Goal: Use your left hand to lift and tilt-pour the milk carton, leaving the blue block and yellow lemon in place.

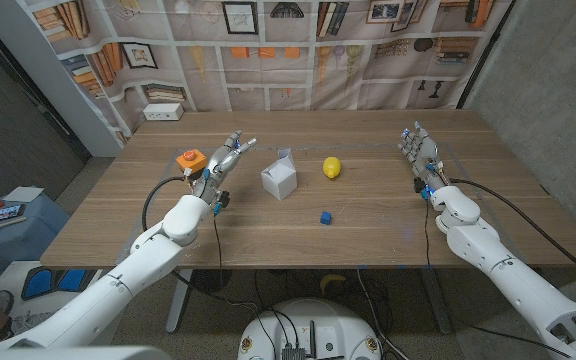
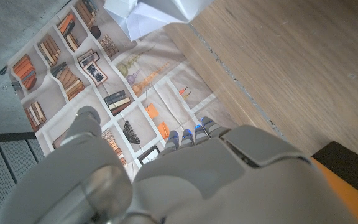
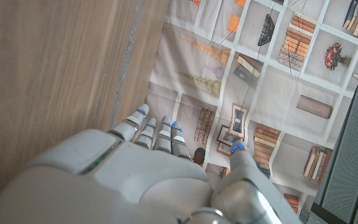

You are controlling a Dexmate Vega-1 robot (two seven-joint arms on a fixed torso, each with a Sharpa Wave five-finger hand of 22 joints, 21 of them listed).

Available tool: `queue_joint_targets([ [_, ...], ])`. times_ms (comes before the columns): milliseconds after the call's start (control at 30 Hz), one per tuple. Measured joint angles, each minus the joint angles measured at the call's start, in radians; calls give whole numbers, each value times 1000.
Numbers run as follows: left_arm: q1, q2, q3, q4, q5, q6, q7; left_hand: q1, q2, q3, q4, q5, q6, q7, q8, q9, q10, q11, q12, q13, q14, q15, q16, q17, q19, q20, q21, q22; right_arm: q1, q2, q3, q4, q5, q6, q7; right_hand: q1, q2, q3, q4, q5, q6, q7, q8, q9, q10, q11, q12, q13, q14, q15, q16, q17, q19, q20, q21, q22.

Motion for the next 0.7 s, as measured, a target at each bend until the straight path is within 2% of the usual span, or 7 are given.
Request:
queue_joint_targets([
  [167, -20, -27, 0, 68, -18, -49, -13, -18, 18, 0, 8, 0, 14, -4, 0, 0, 0, -11, 0, 0, 6, -6, 0, -3, 8, 0, 0, 0, 9, -1, -5, -3, -1, -10, 5, 0, 0, -4, 4, 0, -5, 5, 0, 0, -5, 5, 0, 0, 0, 0, 0, 0, 0, 0, 0, 0],
  [267, -31, -44, 0, 103, -28, -73, -18, -26, 26, 4, 12, 0, 25, 0, 0, 0, 5, -16, 0, 0, 11, -3, 0, -3, 12, 2, 0, 0, 15, -1, -10, -5, -5, -14, 5, -17, -17, -4, 4, 0, -5, 5, 0, 0, -4, 4, 0, 0, 0, 0, 0, 0, 0, 0, 0, 0],
  [333, -31, -44, 0, 103, -32, -84, -20, -33, 33, 4, 13, 0, 33, 0, 0, 0, 9, -20, 0, 0, 16, -9, 0, -3, 16, -2, 0, 0, 17, -1, -12, -6, -5, -14, 5, -17, -17, -4, 4, 0, -5, 5, 0, 0, -4, 4, 0, 0, 0, 0, 0, 0, 0, 0, 0, 0],
  [400, -47, -67, 3, 143, -39, -101, -22, -41, 41, 5, 20, 8, 38, -2, 0, 0, 13, -19, 0, 0, 18, -10, 0, -1, 20, 2, 0, 0, 20, 1, -16, -11, -15, -18, -4, -17, -17, -5, 5, 0, -5, 5, 0, 0, -4, 4, 0, 0, 0, 0, 0, 0, 0, 0, 0, 0],
  [567, -58, -91, 7, 175, -48, -129, -16, -61, 61, 10, 26, 8, 59, -13, 0, 0, 36, -25, 8, 0, 39, -15, 0, 0, 33, 0, 5, 0, 17, 4, -18, -28, -26, -19, -20, -17, -17, -6, 11, 0, -5, 5, 0, 0, -4, 4, 0, 0, 0, 0, 0, 0, 0, 0, 0, 0],
  [600, -68, -113, 10, 199, -50, -137, -13, -68, 68, 11, 27, 8, 62, -10, 0, 0, 38, -23, 8, 0, 43, -14, 0, 0, 40, 0, 7, 0, 13, 5, -19, -32, -32, -19, -33, -17, -17, -6, 11, 0, -5, 5, 0, 0, -4, 4, 0, 0, 0, 0, 0, 0, 0, 0, 0, 0],
  [700, -77, -133, 12, 223, -55, -153, -6, -77, 78, 17, 33, 8, 68, -11, 0, 0, 43, -28, 8, 0, 45, -16, 0, -2, 51, 1, 8, 0, 6, 9, -20, -39, -39, -13, -47, -18, -16, -6, 11, 0, -5, 5, 0, 0, -4, 4, 0, 0, 0, 0, 0, 0, 0, 0, 0, 0],
])
